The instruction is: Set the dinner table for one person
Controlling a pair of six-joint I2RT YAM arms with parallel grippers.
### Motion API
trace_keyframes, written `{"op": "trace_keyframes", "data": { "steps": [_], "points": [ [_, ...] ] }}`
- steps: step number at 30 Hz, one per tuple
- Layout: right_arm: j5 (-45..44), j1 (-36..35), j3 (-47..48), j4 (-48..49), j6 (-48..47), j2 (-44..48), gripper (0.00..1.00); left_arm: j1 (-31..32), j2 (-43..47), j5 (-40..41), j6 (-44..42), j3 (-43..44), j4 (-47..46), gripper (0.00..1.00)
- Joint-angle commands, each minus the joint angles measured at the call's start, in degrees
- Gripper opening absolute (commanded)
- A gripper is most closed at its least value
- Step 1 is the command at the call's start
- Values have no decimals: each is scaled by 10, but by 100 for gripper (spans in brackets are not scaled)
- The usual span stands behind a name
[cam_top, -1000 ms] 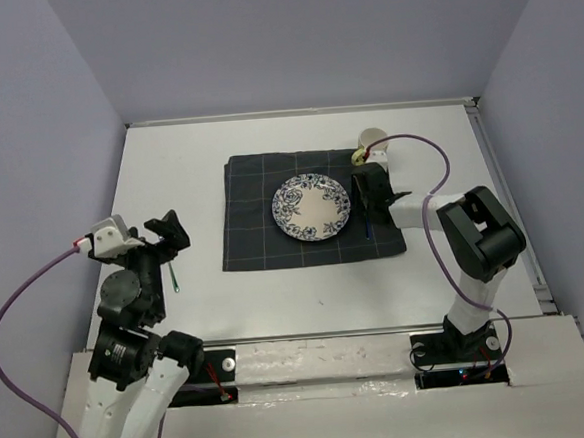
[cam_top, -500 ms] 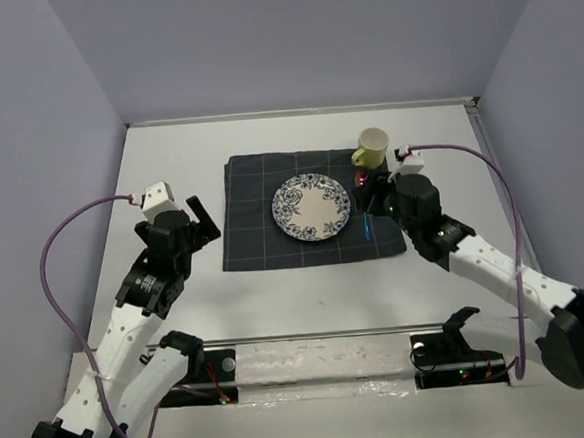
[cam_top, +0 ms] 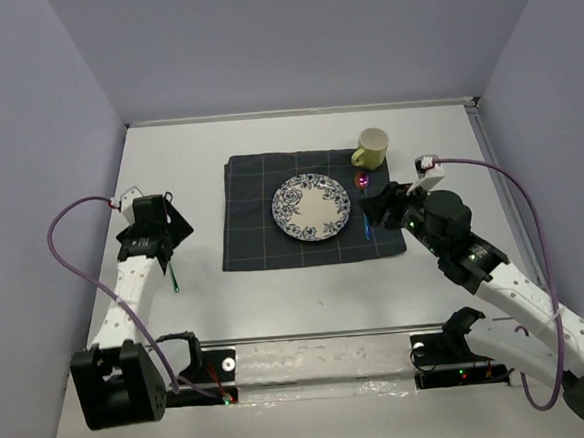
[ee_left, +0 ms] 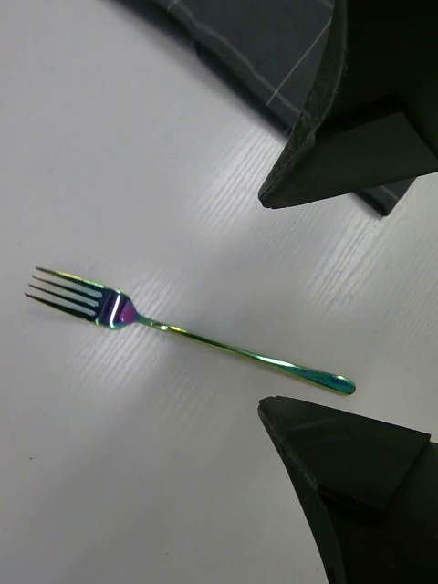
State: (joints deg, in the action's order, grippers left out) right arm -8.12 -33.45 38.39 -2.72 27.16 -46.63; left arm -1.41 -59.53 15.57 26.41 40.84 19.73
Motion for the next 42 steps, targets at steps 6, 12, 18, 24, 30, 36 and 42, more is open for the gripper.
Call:
{"op": "trace_keyframes", "data": {
  "steps": [6,12,18,24,30,36,42],
  "points": [
    [1,-5,-22,3,-23,8,64,-89,-152,-62,-39,0,-35,72],
    [20,-5,-22,3,-24,1,64,-113,-238,-42,-44,28,-50,60],
    [37,-5,-29,10,-24,14,64,-113,-274,-20,-55,46,-66,53],
    [50,-5,-26,12,-24,9,64,-113,-323,-13,-71,64,-73,41],
    [43,-5,-33,12,-25,16,64,-113,-347,-17,-73,79,-88,18],
    [43,-5,-24,13,-23,8,63,-113,-357,-44,-91,102,-90,0],
    [27,-5,3,-21,-22,18,63,-58,-250,-42,-100,123,-74,0]
  ]
}}
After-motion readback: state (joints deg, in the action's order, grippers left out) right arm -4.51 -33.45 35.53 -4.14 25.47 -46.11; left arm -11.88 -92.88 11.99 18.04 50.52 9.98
